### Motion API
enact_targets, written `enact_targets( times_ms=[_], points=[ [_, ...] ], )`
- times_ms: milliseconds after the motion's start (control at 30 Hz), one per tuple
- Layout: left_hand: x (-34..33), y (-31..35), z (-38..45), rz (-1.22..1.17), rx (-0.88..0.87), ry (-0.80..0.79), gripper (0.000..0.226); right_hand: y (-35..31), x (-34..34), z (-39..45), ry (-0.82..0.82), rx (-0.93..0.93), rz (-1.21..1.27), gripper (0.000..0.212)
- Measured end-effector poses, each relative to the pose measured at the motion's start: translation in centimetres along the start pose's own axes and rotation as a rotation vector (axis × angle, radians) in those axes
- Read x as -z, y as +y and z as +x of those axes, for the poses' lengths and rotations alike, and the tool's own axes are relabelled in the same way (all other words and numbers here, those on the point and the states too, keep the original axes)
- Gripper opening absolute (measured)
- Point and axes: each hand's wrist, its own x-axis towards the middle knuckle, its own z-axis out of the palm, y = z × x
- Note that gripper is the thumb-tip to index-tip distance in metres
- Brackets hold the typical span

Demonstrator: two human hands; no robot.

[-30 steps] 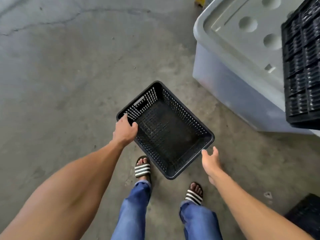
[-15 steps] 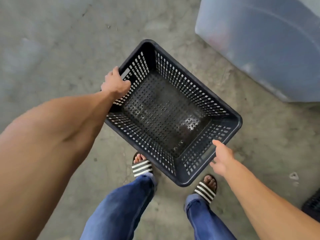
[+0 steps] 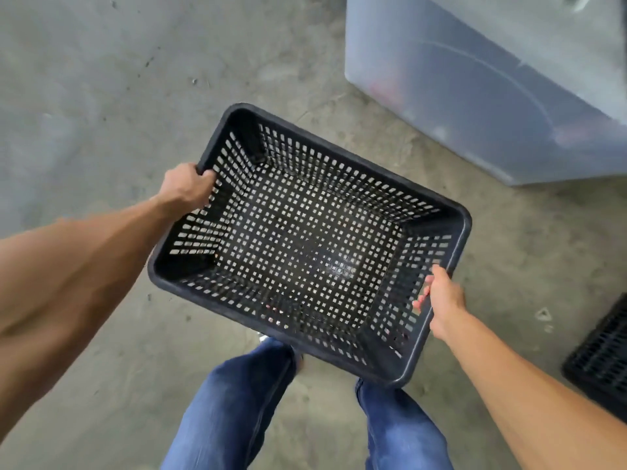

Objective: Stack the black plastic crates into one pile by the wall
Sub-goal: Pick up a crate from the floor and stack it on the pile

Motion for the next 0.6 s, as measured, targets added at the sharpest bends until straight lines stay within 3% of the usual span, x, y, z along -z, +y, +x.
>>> enact_targets(
  times_ms=[233,367,500,600],
  points=[
    [4.1,0.7,-13.3,-0.237,0.041,0.021,0.038,-3.7,9.5,-5.8,-0.098,0.185,-0.195,0.031],
    [6.4,2.3,-21.0,-0.374,0.033,0.031,0.047,-6.3,16.1,-10.1,-0.117,0.288,-0.246,0.026],
    [8.5,4.4,-27.9,-0.439,0.002,0.030,0.058,-7.7,22.9,-14.8,-0.141,0.371,-0.188,0.052],
    [9.9,6.1,-32.3,-0.466,-0.025,0.017,0.062,-7.6,27.8,-17.8,-0.160,0.323,-0.072,0.064]
  ],
)
